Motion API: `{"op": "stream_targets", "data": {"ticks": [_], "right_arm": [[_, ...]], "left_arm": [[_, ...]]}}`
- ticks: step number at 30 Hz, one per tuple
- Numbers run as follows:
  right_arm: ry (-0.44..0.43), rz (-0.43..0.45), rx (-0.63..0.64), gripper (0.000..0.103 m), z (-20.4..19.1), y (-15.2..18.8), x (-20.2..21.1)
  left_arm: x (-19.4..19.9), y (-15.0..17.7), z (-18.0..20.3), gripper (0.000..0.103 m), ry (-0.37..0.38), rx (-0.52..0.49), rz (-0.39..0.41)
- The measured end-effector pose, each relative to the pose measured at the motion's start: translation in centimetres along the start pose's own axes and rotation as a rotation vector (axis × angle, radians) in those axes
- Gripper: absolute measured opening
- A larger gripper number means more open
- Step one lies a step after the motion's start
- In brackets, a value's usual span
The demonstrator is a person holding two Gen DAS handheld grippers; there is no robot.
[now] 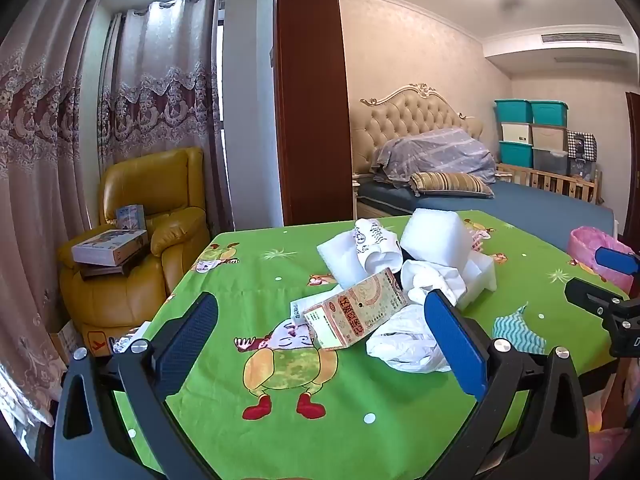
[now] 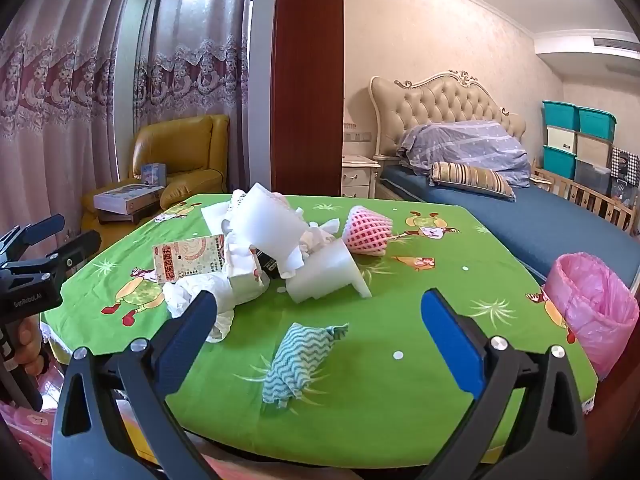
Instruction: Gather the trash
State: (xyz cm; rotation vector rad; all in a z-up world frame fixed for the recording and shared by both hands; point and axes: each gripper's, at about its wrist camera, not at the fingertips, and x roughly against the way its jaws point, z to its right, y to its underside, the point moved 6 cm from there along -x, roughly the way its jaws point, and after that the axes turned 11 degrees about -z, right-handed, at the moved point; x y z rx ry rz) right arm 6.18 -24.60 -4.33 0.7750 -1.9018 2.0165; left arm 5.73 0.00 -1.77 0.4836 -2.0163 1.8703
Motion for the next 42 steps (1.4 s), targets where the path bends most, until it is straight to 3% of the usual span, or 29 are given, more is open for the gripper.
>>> {"op": "stream_targets", "data": {"ticks": [42], "right_arm": [[-0.014, 0.006, -0.021, 0.099, 0.22, 0.11, 0.05]], "left_arm": [[-0.28, 0.56, -0.21, 0.097, 0.011, 0.019, -0.015]]}}
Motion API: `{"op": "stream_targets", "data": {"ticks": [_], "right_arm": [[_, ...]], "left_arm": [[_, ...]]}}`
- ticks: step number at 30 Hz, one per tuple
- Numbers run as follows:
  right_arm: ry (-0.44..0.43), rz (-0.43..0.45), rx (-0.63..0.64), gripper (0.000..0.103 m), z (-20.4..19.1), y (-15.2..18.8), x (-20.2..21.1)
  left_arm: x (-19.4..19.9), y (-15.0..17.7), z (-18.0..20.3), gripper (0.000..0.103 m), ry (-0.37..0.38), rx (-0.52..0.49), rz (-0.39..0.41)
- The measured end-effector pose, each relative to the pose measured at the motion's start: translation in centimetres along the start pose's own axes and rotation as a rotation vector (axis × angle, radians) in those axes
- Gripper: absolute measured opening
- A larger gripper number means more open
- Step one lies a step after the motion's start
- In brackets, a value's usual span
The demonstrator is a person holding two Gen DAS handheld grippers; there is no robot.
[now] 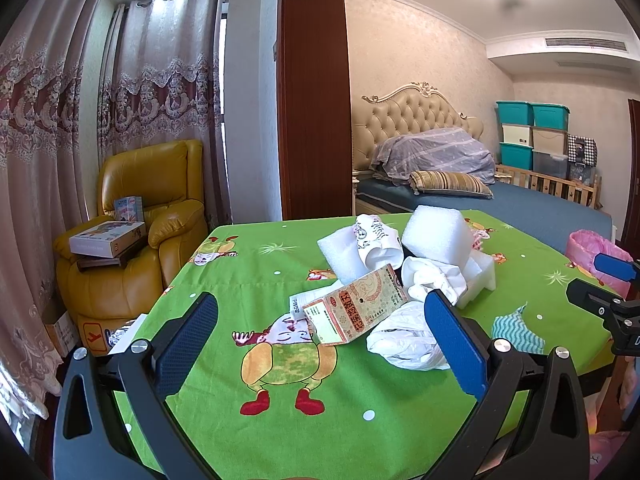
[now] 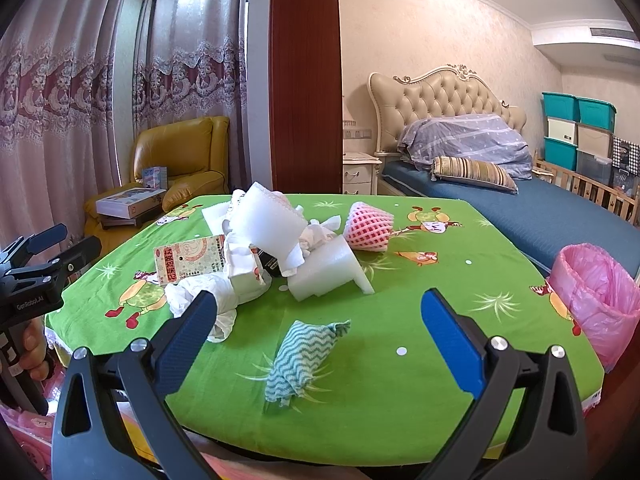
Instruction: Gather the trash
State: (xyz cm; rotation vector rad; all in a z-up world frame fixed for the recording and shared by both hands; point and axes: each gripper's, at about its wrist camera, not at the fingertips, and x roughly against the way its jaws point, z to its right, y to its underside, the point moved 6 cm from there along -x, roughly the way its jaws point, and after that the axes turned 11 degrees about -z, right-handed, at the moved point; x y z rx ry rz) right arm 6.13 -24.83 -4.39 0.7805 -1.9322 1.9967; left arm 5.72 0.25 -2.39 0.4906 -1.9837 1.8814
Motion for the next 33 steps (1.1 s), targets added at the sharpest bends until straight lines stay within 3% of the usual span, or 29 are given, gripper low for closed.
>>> {"op": "stream_targets", "data": {"ticks": [33], "right_arm": [[-0.02, -0.023, -0.042, 0.099, 0.27, 0.6, -0.53]], "left_arm": [[0.17, -0.04, 0.12, 0.097, 0.003, 0.008, -0.004]]}}
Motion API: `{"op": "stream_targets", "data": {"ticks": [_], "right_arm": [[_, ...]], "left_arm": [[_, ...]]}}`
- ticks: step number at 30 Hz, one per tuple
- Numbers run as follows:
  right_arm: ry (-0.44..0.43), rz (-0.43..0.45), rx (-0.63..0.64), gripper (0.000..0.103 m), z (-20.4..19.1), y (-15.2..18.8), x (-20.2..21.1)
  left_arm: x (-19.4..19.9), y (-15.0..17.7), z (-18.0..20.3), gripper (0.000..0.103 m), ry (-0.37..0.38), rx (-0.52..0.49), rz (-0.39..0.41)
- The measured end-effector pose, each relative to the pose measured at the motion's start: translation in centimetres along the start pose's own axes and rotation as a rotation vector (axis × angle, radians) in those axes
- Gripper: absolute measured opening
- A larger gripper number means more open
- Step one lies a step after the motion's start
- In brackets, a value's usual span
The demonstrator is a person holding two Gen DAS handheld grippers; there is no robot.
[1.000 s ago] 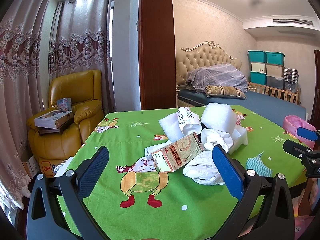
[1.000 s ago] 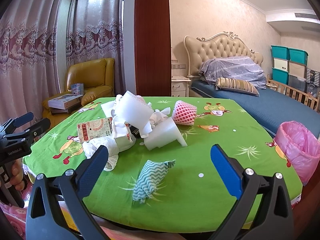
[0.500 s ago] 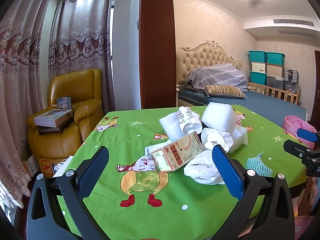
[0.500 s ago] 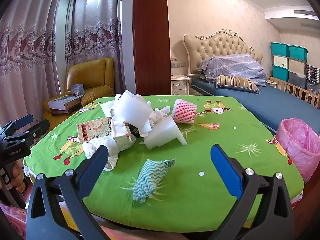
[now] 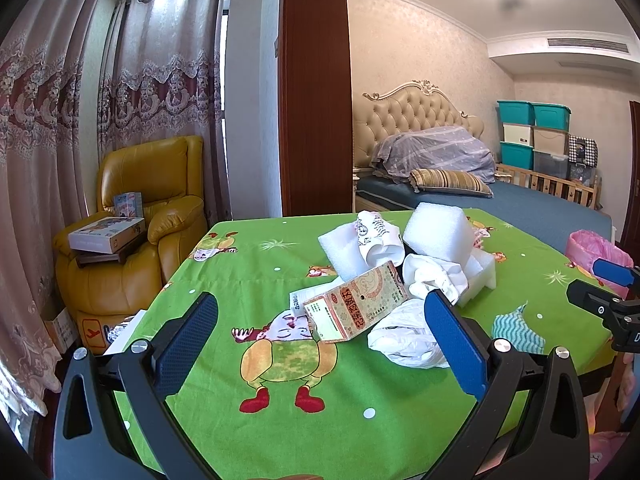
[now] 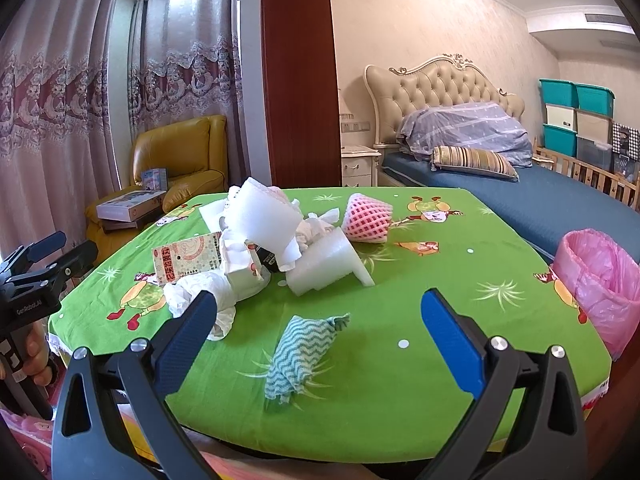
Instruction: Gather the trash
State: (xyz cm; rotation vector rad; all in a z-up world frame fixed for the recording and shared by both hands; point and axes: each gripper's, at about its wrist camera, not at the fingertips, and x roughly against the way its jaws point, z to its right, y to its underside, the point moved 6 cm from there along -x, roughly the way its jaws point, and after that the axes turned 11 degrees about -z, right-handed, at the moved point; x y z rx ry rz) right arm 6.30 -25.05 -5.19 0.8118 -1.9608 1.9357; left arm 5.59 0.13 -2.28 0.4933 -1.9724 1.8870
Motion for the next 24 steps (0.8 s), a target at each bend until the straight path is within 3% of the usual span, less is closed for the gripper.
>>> {"op": "stream_targets", "data": {"ticks": [24], "right_arm": [[-0.012, -0.063, -0.05, 0.099, 1.0, 0.4, -1.4]], "left_arm": [[-0.2, 0.9, -0.1, 0.097, 0.011, 0.012, -0.027]]}}
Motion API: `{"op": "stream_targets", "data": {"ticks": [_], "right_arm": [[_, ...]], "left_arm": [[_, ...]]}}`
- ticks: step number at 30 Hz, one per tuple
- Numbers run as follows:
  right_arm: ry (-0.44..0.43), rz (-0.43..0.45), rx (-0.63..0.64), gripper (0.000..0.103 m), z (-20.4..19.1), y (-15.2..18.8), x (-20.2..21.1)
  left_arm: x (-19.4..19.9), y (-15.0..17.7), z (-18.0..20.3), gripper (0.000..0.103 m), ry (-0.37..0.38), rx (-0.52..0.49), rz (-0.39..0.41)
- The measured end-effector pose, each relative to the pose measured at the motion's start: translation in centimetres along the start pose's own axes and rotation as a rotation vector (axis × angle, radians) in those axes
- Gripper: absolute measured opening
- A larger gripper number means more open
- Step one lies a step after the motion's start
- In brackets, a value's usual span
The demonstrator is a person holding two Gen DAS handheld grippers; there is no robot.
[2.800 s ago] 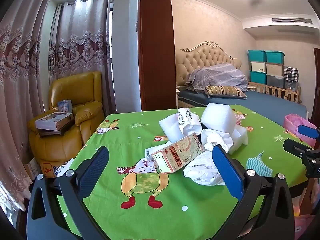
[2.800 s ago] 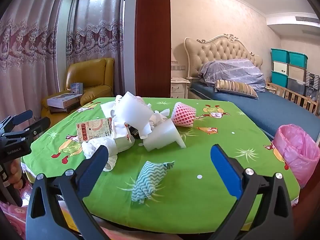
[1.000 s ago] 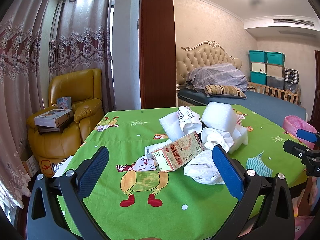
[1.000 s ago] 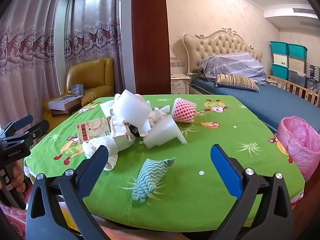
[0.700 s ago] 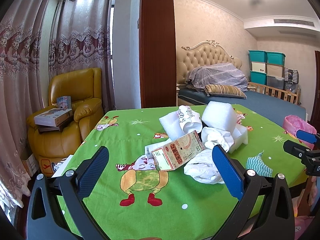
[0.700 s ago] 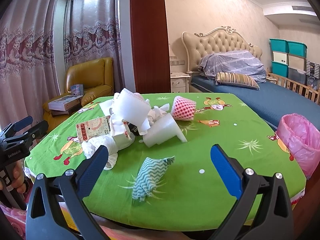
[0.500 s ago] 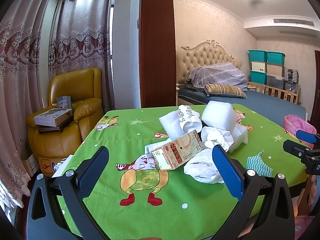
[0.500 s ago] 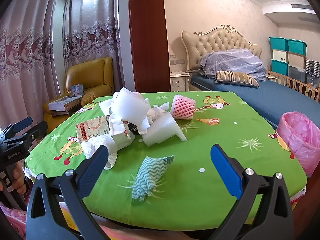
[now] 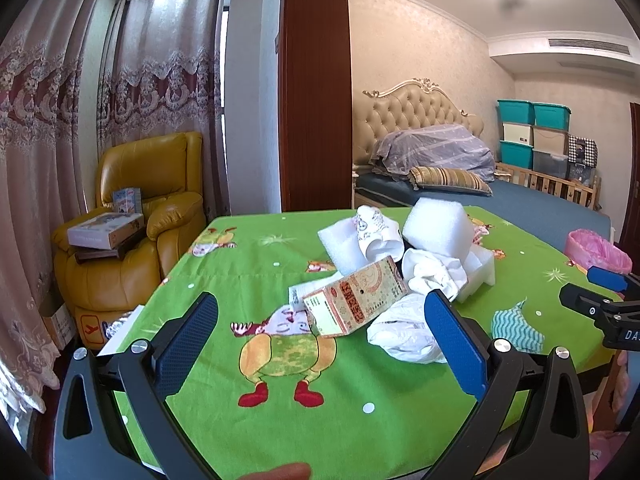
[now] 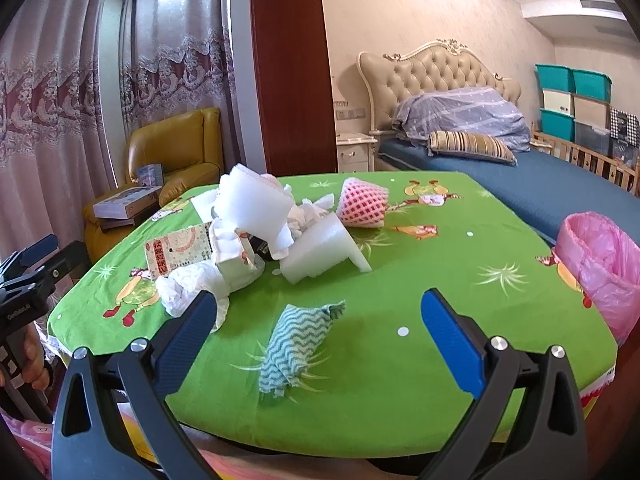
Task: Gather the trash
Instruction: 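Grasp the white plastic bag with the left tool while the right tool grasps the zigzag cloth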
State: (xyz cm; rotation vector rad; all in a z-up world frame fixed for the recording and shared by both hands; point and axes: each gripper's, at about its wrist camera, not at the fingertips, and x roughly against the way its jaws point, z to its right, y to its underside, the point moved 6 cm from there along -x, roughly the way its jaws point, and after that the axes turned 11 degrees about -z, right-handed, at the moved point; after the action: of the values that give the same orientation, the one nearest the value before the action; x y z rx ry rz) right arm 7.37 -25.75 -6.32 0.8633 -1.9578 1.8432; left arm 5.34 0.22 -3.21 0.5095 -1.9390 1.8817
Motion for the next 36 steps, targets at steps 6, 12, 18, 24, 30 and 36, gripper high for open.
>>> {"op": "stream_targets", "data": {"ticks": [6, 12, 18, 24, 30, 36], "right_arm": [[-0.003, -0.063, -0.018, 0.099, 0.4, 0.5, -1.6], [0.01, -0.129, 0.029, 0.099, -0.4, 0.8, -3.9], [0.03, -0.221, 0.068, 0.087, -0.9, 1.2, -7.1], [-0.006, -0.266, 0.087, 0.056, -1.1, 1.8, -9.2], [-0.062, -0.212, 0.037, 0.033, 0.1, 1.5, -8.3], [-0.053, -0.165, 0.012, 0.033, 1.3, 1.1, -7.2]], "left_arm": [[-0.7, 0.4, -0.5, 0.097, 0.015, 0.024, -0.057], [-2.6, 1.4, 0.4, 0.097, 0.092, -0.016, -0.156], [-4.5, 1.9, 2.7, 0.097, 0.096, -0.122, -0.233], [-6.4, 3.5, 5.3, 0.097, 0.153, -0.223, -0.336], [-6.9, 2.8, 5.7, 0.096, 0.168, -0.218, -0.318], [-9.5, 1.5, 6.6, 0.084, 0.183, -0.214, -0.356]]}}
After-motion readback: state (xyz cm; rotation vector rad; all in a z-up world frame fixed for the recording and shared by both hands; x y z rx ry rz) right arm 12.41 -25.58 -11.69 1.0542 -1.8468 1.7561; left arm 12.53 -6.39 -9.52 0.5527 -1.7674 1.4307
